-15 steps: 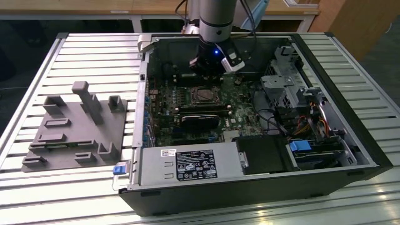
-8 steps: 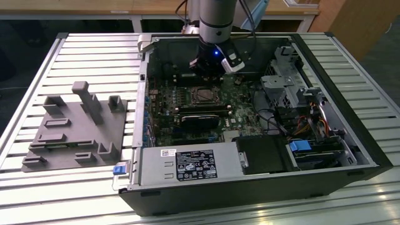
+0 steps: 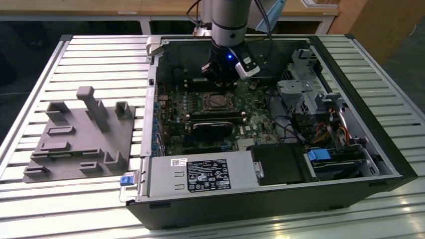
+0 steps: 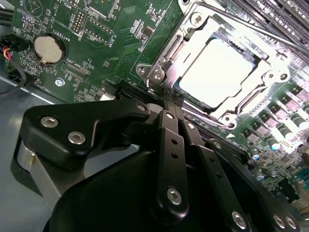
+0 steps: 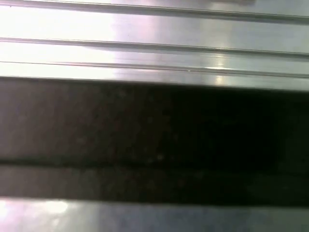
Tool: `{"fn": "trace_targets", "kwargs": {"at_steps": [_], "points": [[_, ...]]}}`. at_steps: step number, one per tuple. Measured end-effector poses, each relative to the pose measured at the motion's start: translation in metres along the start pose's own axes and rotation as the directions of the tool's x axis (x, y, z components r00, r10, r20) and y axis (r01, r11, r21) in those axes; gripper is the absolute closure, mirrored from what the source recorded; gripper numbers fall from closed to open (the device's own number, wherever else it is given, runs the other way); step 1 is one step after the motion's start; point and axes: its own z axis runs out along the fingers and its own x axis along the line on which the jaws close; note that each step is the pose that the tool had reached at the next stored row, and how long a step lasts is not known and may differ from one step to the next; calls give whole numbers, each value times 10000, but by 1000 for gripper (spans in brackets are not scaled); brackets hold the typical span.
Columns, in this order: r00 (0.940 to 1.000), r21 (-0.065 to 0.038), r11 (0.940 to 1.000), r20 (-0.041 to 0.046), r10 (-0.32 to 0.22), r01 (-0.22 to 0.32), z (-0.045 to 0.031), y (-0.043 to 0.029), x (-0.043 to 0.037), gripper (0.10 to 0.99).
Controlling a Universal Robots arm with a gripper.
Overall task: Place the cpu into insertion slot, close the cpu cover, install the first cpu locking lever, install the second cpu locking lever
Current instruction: 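Install the first cpu locking lever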
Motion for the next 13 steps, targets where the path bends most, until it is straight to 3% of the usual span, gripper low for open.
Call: {"fn": "trace_targets", "kwargs": {"at_steps": [5, 13], "points": [[10000, 74, 10000, -5, -1, 1, 18, 5, 0, 980], [10000, 76, 10000, 0, -2, 2, 15, 7, -1, 980]]}}
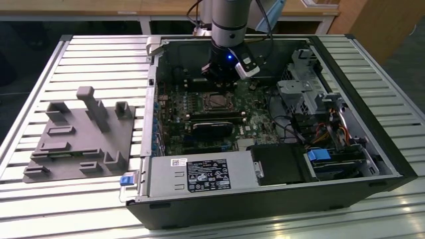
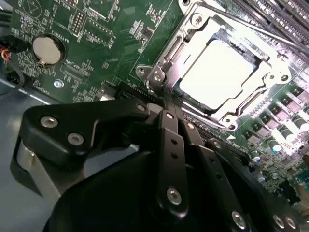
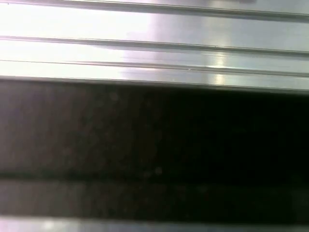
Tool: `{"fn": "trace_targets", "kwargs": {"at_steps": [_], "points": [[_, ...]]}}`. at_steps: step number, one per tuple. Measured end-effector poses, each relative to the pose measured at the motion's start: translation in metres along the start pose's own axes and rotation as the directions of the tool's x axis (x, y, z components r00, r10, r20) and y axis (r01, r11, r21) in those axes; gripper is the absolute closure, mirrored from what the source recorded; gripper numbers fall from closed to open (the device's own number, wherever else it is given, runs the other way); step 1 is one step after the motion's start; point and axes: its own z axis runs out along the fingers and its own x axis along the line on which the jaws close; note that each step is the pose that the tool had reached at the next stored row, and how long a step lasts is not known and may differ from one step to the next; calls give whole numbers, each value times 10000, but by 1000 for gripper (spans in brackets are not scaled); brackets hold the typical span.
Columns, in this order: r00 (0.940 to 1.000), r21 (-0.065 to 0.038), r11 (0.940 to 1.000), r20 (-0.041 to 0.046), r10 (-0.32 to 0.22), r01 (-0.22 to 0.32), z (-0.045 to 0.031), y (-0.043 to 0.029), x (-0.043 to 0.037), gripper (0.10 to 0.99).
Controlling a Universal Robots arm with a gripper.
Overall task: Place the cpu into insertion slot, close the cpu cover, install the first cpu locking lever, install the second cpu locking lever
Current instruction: 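Install the first cpu locking lever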
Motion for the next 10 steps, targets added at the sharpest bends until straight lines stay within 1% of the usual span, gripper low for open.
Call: {"fn": "trace_targets", "kwargs": {"at_steps": [3, 8, 10], "points": [[10000, 0, 10000, 1, 0, 0, -7, 1, 0, 980], [10000, 4, 10000, -1, 0, 0, -104, 6, -3, 980], [10000, 5, 10000, 0, 0, 0, -114, 7, -3, 980]]}}
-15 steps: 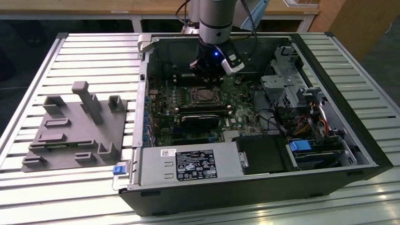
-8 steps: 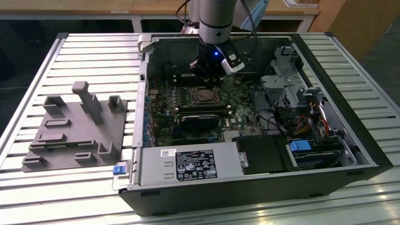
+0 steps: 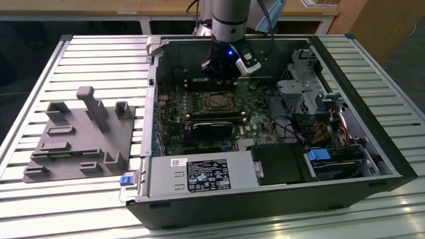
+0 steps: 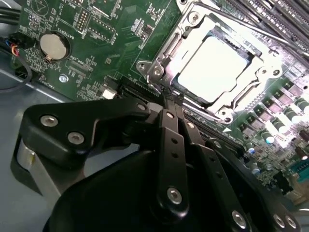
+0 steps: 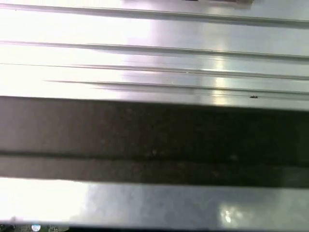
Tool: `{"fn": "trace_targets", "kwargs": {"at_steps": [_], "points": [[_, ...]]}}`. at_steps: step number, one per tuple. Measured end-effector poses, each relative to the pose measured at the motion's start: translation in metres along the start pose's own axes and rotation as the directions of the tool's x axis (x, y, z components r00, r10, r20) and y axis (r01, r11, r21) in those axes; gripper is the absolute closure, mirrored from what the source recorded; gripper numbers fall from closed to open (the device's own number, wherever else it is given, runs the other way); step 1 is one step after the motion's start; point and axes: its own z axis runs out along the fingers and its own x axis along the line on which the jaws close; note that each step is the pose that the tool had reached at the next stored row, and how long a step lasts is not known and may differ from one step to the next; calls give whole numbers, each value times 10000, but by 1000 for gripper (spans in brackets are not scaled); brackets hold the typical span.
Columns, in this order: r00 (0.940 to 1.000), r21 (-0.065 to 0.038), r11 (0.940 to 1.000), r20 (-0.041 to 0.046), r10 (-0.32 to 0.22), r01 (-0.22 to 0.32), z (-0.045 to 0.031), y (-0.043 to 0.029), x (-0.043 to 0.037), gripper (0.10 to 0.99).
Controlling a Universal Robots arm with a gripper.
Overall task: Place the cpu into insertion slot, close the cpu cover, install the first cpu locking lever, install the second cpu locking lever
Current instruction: 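Install the first cpu locking lever, then install the second cpu locking lever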
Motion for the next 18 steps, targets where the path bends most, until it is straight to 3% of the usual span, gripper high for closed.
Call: {"fn": "trace_targets", "kwargs": {"at_steps": [18], "points": [[10000, 0, 10000, 0, 0, 0, -2, -38, -6, 980]]}}
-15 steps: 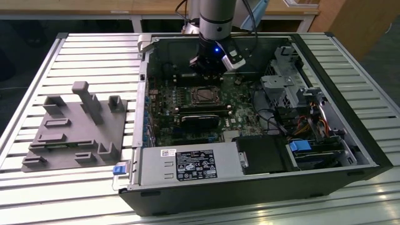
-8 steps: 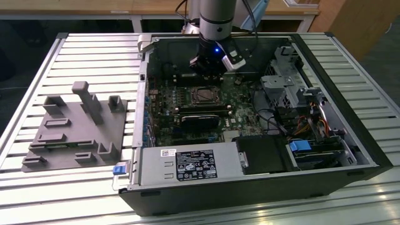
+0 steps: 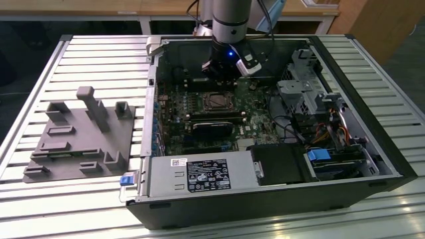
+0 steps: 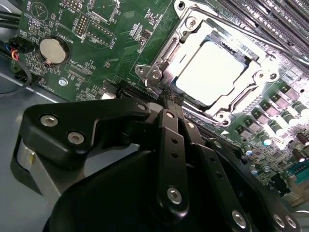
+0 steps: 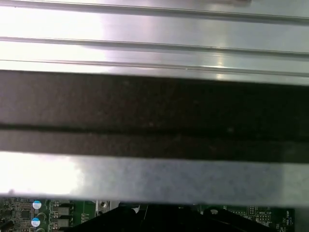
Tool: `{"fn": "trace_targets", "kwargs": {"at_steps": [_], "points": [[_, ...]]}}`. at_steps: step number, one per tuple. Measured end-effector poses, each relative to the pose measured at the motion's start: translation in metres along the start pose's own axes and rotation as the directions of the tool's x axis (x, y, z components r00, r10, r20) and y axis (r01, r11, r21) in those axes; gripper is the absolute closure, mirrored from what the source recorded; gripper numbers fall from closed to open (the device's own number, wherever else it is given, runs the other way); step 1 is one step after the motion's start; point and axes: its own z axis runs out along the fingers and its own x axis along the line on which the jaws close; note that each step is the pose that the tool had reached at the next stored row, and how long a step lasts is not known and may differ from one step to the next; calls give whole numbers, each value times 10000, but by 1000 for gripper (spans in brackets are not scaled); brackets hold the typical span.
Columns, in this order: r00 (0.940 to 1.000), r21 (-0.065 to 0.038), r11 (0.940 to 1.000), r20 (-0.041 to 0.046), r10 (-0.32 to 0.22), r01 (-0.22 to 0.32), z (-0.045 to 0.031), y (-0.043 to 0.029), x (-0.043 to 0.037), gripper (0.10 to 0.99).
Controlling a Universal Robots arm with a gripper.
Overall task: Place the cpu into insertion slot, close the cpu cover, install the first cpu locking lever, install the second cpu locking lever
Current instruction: 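Install the second cpu locking lever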
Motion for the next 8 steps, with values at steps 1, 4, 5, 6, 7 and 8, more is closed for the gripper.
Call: {"fn": "trace_targets", "kwargs": {"at_steps": [1, 4, 5, 6, 7, 8], "points": [[10000, 1, 10000, -1, 0, 0, 0, -2, -3, 980], [10000, 0, 10000, 0, 0, 0, 0, -11, -4, 980], [10000, 0, 10000, 0, 0, 0, -1, -14, -4, 980], [10000, -1, 10000, 1, 0, 0, 0, -16, -4, 980], [10000, -2, 10000, 1, 1, -1, 0, -17, -4, 980], [10000, 0, 10000, 0, 1, -1, -1, -18, -4, 980]]}}
